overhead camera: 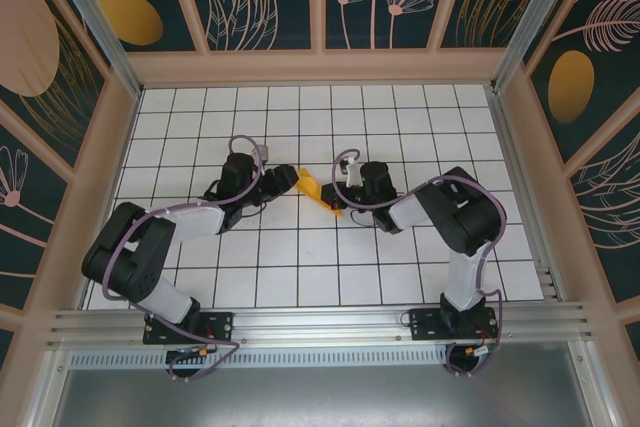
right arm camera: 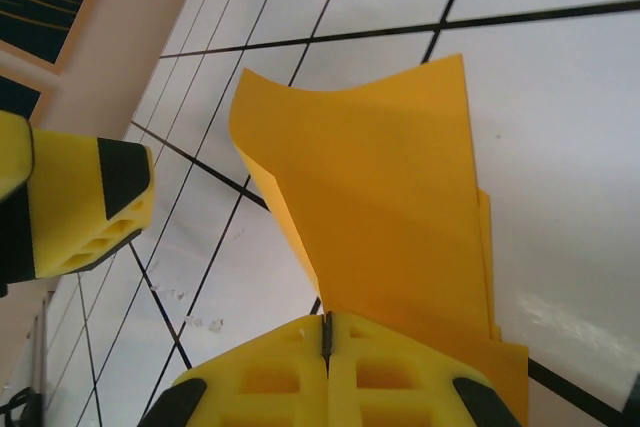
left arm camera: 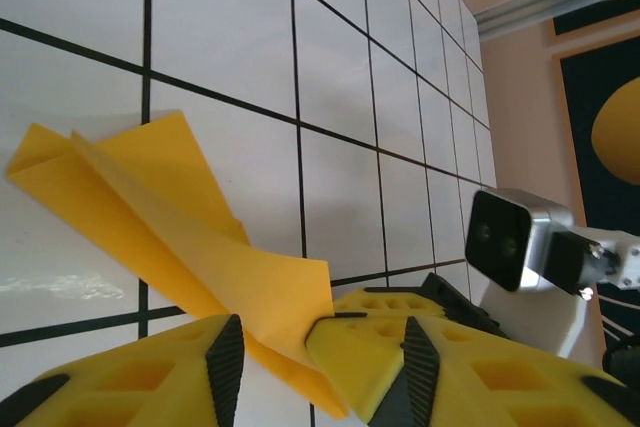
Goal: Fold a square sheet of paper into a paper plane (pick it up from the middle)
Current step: Fold the wing for the fifth time at the center of the table.
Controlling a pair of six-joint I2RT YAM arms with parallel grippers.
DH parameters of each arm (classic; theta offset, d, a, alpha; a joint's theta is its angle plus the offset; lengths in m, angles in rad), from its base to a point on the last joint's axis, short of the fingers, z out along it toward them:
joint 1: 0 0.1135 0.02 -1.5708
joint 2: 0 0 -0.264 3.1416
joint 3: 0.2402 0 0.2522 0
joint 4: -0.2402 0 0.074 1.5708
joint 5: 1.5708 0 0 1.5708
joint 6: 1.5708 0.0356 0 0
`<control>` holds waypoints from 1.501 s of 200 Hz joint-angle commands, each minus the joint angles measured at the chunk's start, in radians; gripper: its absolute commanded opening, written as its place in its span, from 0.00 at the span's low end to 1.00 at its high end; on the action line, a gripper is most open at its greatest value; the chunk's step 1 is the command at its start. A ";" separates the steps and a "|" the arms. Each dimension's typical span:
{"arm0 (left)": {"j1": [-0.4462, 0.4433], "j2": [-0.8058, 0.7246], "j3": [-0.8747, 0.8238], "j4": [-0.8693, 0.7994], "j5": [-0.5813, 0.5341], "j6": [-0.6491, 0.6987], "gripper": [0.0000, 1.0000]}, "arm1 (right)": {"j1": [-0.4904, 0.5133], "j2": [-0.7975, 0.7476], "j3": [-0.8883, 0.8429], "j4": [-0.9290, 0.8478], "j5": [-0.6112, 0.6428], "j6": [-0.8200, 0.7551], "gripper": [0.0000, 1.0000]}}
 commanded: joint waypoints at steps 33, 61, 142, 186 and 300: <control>-0.026 0.091 0.011 0.147 0.081 0.026 0.42 | -0.032 0.040 0.025 0.097 -0.128 0.176 0.00; -0.037 0.128 0.024 0.169 0.098 0.027 0.39 | -0.032 0.044 0.030 0.097 -0.138 0.218 0.00; -0.047 0.176 0.044 0.176 0.085 0.074 0.33 | -0.086 0.082 0.031 0.135 -0.194 0.337 0.00; -0.049 0.197 0.061 0.188 0.103 0.092 0.33 | -0.087 0.109 0.052 0.097 -0.210 0.326 0.00; -0.050 0.258 0.110 0.113 0.061 0.119 0.28 | -0.087 0.149 0.081 0.026 -0.226 0.280 0.01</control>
